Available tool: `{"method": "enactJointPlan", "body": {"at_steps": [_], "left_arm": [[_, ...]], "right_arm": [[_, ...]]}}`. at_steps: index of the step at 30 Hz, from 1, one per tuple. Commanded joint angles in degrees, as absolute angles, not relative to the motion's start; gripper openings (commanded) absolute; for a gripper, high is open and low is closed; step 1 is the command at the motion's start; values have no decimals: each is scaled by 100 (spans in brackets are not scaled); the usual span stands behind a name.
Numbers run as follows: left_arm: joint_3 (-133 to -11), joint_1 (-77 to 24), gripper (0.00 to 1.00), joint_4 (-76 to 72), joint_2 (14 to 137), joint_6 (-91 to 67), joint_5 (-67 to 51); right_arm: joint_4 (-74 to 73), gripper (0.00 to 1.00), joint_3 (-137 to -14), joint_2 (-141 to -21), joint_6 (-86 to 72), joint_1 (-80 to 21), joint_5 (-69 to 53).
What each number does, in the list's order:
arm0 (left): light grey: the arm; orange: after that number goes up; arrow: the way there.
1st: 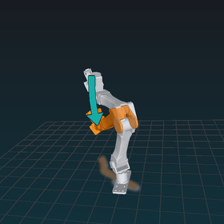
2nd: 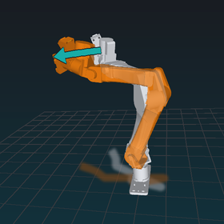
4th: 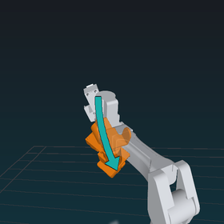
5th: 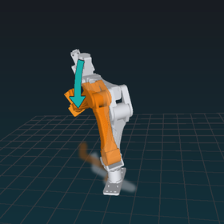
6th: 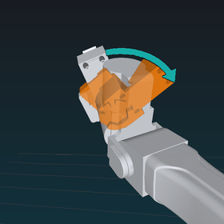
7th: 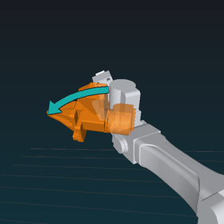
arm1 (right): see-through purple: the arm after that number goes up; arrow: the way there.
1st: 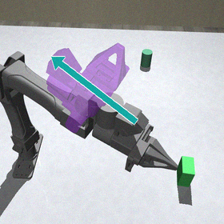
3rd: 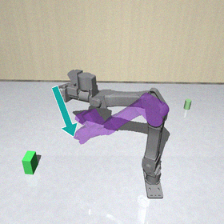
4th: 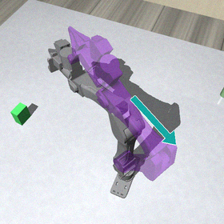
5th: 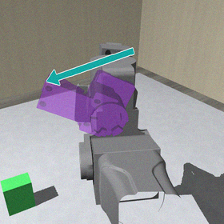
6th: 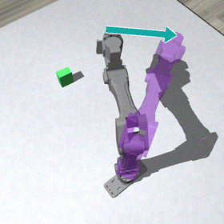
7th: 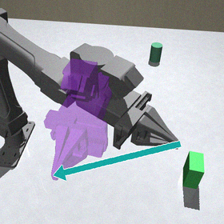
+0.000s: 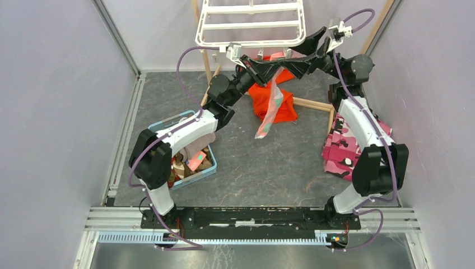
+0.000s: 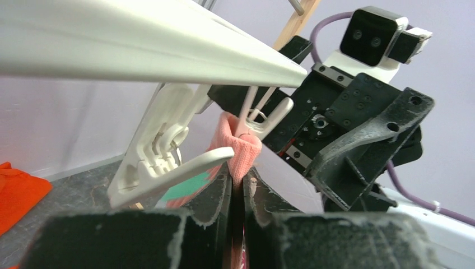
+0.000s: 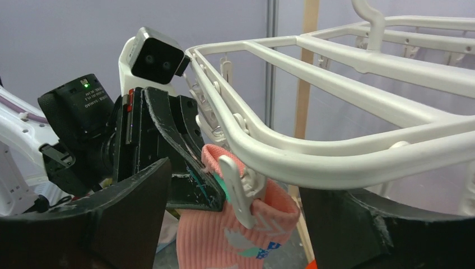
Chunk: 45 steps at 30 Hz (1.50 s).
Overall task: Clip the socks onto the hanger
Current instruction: Clamp the sock onto the hanger, then pick up the sock from the bin.
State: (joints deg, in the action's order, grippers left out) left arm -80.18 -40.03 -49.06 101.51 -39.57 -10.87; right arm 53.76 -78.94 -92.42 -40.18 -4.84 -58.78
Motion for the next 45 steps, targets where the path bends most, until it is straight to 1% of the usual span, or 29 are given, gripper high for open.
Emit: {"method": "enactJointPlan", "body": {"at_steps": [1, 6, 7, 12, 15, 17, 20, 24, 32, 34, 41, 45], "left_arm": [[-8062, -3964, 18, -5144, 9950, -4132, -1077], [-7956, -3966, 38, -4933, 9769, -4060, -1051], [-7903, -3965, 44, -4874, 9734, -4030, -1028], [-7595, -3964, 54, -4663, 9444, -3852, -900], [-7237, -3968, 59, -4453, 9135, -3664, -801], [-6930, -3977, 63, -4261, 8798, -3471, -727], [-6469, -3973, 72, -3844, 8355, -3085, -630], [-6055, -3975, 83, -2946, 7680, -2434, -613], [-5049, -3968, 94, -1642, 6406, -1643, -649], [-4808, -3966, 99, -1245, 5970, -1537, -600], [-4173, -3955, 100, 305, 4804, -1743, -195], [-4088, -3955, 100, 869, 4535, -1954, 61]], "right_arm": [[4075, 90, -7984, -8612, -2866, -321, -5983], [2515, 96, -7899, -8161, -1557, -190, -5972], [2213, 96, -7890, -8080, -1324, -168, -5955], [1292, 97, -7694, -7730, -535, -58, -5982], [672, 97, -7575, -7467, 80, -35, -5972], [205, 98, -7442, -7260, 508, 170, -5963], [-514, 98, -7168, -6930, 1194, 254, -5923], [-1041, 98, -6583, -6457, 1875, 342, -5979], [-2010, 98, -5703, -6071, 2968, 349, -6239], [-2001, 98, -5362, -5944, 3136, 351, -6274], [-1967, 98, -4557, -5627, 3684, 454, -6268], [-2100, 98, -4570, -5864, 3751, 457, -6337]]}}
